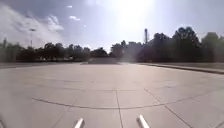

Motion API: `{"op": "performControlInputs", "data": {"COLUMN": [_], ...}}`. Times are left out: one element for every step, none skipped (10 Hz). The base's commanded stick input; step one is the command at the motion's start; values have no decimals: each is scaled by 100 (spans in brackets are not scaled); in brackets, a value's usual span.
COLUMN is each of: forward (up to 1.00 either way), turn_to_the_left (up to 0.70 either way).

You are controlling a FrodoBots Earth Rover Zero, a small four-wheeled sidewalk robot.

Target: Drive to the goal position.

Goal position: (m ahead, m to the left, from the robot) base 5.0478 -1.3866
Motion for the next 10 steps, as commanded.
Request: {"op": "performControlInputs", "data": {"forward": [70,70,70,70,70,70,70,70,70,70], "turn_to_the_left": [0,0,0,0,0,0,0,0,0,0]}}
